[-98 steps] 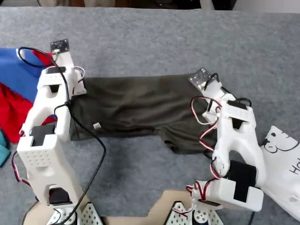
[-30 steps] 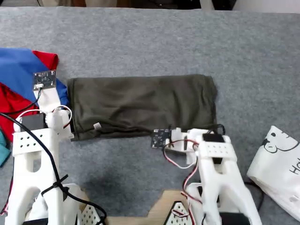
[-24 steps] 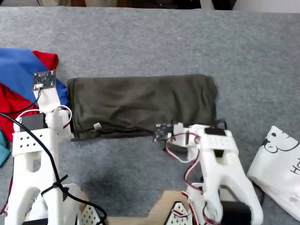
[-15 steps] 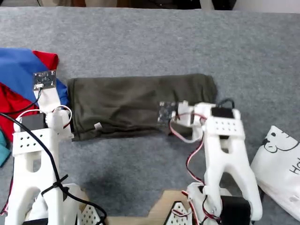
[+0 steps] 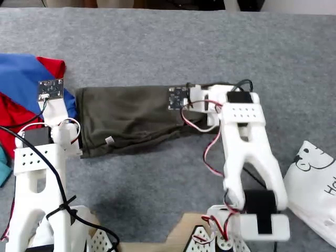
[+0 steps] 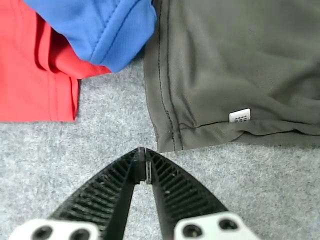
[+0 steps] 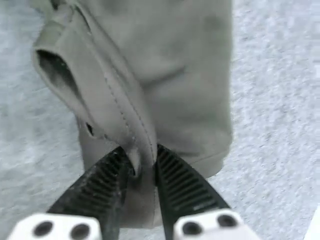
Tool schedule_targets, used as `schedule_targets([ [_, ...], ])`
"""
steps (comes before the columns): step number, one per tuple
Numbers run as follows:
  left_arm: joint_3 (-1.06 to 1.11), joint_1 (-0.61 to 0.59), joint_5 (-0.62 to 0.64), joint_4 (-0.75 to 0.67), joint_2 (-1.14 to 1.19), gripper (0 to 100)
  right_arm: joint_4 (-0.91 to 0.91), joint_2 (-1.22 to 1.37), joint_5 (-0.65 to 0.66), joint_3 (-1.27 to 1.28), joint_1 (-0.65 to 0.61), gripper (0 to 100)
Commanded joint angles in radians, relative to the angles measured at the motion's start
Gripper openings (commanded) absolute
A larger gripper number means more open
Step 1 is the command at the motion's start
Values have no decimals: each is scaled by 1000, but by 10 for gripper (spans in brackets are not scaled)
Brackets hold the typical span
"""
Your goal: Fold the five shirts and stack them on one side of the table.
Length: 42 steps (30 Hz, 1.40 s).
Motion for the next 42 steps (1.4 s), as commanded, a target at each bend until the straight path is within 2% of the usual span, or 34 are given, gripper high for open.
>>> schedule_targets([
  [1,-2,-8,-11,6,-25,18,-31,44,0,-88,-35,19],
  [3,-2,-8,-11,6,-25,18,-32,56,-3,-99,-42,94],
  [6,-2,-8,-12,6,-25,18,-34,58,-92,-117,-42,239],
  [10,-2,-8,-28,5,-25,18,-25,48,-98,-133,-42,398],
  [13,-2,-8,-32,5,-25,18,-17,5,-118,-122,-39,454],
  [17,-3,-8,-32,5,-25,18,48,-101,-123,-90,-15,451],
  [19,-9,-8,-26,2,-25,18,74,-163,-149,-64,16,400],
  [21,-11,-2,-26,-3,-25,18,83,-223,-176,-27,47,275],
  [24,-15,2,-25,-25,-24,19,68,-288,-236,22,96,22],
  [25,-18,3,-25,-29,-24,35,55,-298,-262,33,107,3],
  [27,-31,17,0,-26,-13,125,32,-312,-313,61,136,72],
  [30,-91,6,160,2,51,237,-9,-305,-396,84,160,87],
  [36,-350,25,166,106,390,250,-101,-209,-601,93,165,87],
  [42,-562,29,164,107,616,249,-196,-91,-624,93,168,29],
])
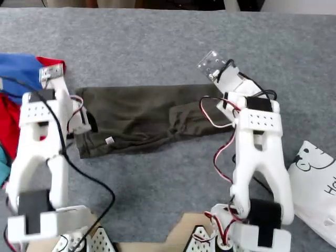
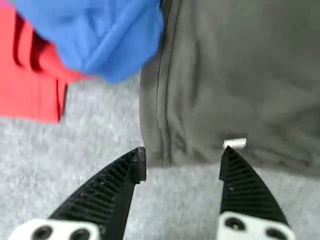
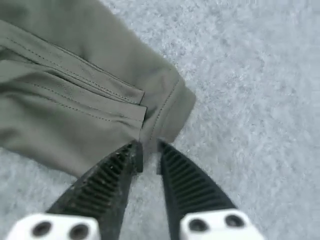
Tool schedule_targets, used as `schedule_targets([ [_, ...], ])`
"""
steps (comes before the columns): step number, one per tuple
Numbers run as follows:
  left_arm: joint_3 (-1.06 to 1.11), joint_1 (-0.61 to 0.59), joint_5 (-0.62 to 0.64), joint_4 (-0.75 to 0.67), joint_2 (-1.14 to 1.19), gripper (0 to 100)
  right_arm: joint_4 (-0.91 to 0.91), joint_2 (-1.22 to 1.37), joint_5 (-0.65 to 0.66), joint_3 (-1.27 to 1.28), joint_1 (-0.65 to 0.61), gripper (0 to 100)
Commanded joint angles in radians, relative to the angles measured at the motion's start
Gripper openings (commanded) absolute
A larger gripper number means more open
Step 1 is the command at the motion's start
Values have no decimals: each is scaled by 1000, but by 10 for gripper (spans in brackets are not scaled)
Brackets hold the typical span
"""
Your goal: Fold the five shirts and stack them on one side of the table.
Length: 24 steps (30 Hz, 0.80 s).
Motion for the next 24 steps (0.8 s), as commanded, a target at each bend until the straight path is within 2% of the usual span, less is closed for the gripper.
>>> schedule_targets([
  [1,-133,9,5,5,81,249,-68,42,-15,-7,16,25],
  [17,-127,-25,14,-210,305,216,-75,105,-15,-65,16,26],
  [24,-138,-25,6,-244,449,60,-75,105,-15,-65,18,26],
])
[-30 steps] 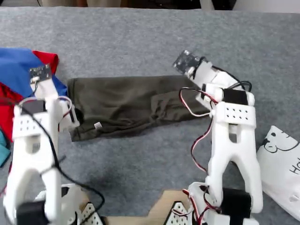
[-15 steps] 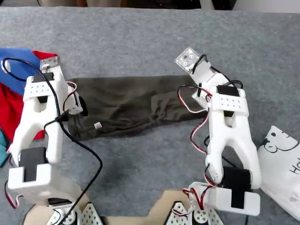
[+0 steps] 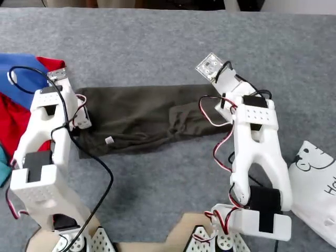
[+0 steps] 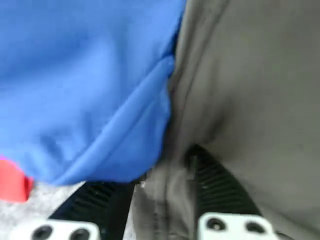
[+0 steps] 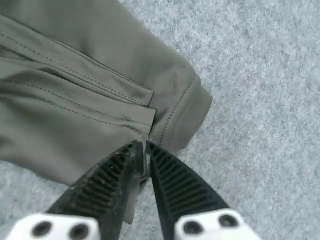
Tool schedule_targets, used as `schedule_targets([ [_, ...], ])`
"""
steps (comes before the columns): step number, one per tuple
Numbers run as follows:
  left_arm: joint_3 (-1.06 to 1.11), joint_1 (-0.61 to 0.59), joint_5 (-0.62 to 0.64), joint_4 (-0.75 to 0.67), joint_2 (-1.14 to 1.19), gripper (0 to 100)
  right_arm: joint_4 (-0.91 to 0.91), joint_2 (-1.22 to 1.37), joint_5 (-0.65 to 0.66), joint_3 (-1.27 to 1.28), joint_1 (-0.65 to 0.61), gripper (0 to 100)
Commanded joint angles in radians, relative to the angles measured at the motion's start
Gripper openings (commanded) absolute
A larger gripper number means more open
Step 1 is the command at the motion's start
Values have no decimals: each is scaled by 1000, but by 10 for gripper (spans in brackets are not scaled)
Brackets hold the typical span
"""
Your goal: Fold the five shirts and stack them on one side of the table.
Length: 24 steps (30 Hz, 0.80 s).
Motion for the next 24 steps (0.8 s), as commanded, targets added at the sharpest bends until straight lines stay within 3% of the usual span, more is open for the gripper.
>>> schedule_targets([
  [1,-40,2,-8,-9,48,38,-18,-4,-9,-65,16,26],
  [6,-87,15,-2,11,53,18,-11,-10,-9,-107,79,26],
  [11,-175,118,0,89,53,18,72,-10,-9,-245,206,26],
  [19,-522,330,52,319,62,18,115,-1,-9,-444,456,26],
  [24,-752,440,49,433,64,18,114,1,-8,-487,529,26],
])
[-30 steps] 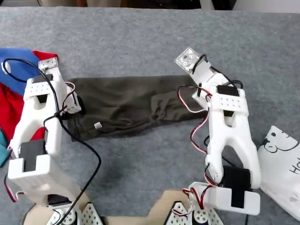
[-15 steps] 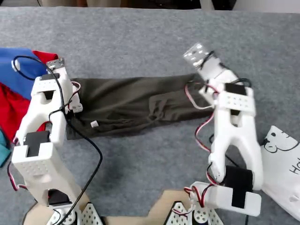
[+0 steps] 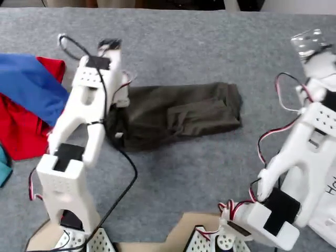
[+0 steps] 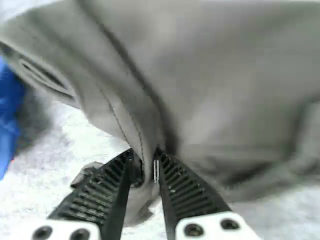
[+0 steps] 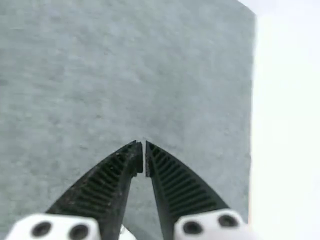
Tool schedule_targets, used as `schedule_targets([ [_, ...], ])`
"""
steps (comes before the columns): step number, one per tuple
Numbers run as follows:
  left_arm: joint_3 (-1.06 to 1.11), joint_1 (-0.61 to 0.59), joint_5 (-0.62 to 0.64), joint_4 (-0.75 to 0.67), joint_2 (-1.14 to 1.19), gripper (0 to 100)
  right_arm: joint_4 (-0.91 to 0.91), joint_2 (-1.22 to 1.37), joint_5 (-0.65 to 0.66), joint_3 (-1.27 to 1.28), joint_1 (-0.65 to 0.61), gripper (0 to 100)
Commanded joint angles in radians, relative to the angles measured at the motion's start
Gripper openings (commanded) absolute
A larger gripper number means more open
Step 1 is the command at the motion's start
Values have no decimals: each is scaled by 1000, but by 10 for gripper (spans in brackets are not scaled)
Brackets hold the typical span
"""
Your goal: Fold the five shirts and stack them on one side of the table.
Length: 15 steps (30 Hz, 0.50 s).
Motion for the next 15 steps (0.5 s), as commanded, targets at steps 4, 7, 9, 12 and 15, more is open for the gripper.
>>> schedule_targets([
  [4,-316,166,12,114,-12,18,-34,30,-8,-62,44,26],
  [7,-390,247,21,120,-10,18,-49,90,-8,-81,45,26],
  [9,-419,292,61,114,-2,18,-44,120,-9,-107,47,26],
  [12,-465,342,120,97,58,18,-35,136,-9,-120,54,26],
  [15,-551,377,161,84,151,18,-25,139,-9,-122,50,26],
])
